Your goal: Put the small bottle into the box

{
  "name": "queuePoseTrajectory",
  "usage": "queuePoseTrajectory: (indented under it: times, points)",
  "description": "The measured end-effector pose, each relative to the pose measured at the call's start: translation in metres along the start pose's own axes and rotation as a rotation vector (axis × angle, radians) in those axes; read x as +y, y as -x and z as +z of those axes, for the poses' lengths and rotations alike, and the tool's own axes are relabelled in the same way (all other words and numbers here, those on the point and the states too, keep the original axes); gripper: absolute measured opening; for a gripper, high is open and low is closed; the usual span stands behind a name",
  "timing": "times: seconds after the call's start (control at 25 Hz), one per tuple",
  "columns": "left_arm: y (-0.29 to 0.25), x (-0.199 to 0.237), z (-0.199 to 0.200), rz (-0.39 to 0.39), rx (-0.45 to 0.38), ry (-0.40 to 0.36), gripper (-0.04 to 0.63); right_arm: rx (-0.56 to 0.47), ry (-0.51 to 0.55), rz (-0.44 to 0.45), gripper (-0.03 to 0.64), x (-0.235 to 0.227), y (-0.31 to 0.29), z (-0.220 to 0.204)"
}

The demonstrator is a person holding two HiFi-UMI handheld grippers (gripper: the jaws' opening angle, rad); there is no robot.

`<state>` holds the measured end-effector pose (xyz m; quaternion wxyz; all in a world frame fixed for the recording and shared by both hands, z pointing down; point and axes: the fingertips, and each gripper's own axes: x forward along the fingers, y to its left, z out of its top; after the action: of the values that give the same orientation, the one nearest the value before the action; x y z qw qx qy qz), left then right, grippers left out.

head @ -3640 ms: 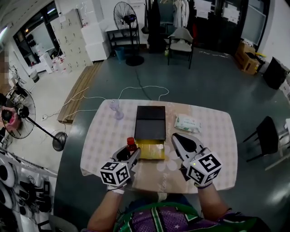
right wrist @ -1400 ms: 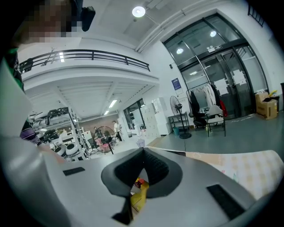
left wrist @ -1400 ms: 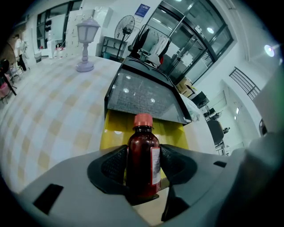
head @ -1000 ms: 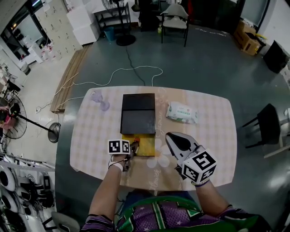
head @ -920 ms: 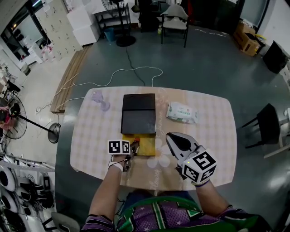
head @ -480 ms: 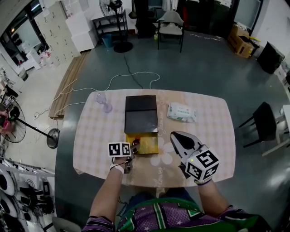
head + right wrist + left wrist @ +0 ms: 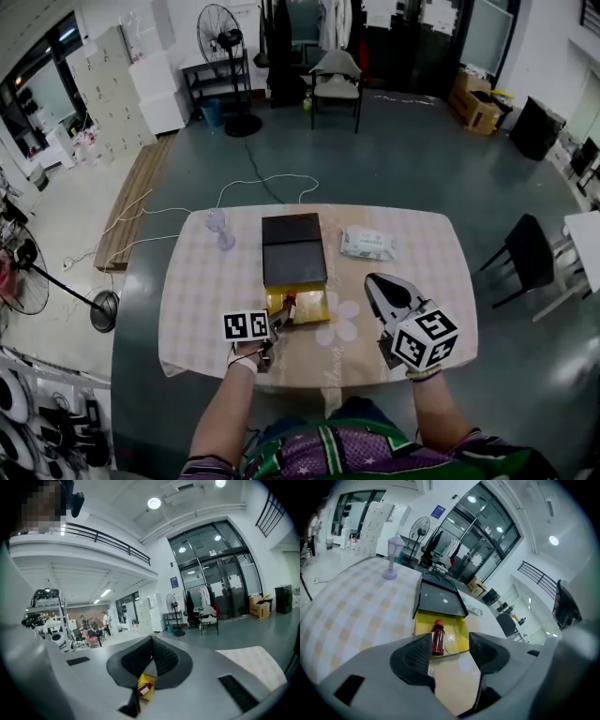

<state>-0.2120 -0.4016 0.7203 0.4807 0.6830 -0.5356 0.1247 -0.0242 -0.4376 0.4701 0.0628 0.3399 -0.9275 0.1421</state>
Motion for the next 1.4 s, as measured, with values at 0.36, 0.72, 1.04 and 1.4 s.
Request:
queuePoseTrajectory:
  times: [0.36,0.72,1.04,1.4]
  points:
    - [0.084,-0.028,0.010,-0.036,-0.179,-0.167,0.270,0.008,0.005,-0.085,0.006,0.037,0.033,-0.012]
    - [0.196,-0.069,0.009,-0.094,-0.401,-0.389,0.264,-0.015,0.025,-0.139,0.006,0.091,0.070,-0.020]
    - [0.282,-0.120,0.011,-0.192,-0.572,-0.527,0.258,-0.058,0.048,-0.177,0.006,0.130,0.102,-0.009]
    - [0.367,-0.148,0.018,-0.173,-0.744,-0.590,0.175,-0.148,0.124,-0.150,0.006,0.171,0.138,0.036]
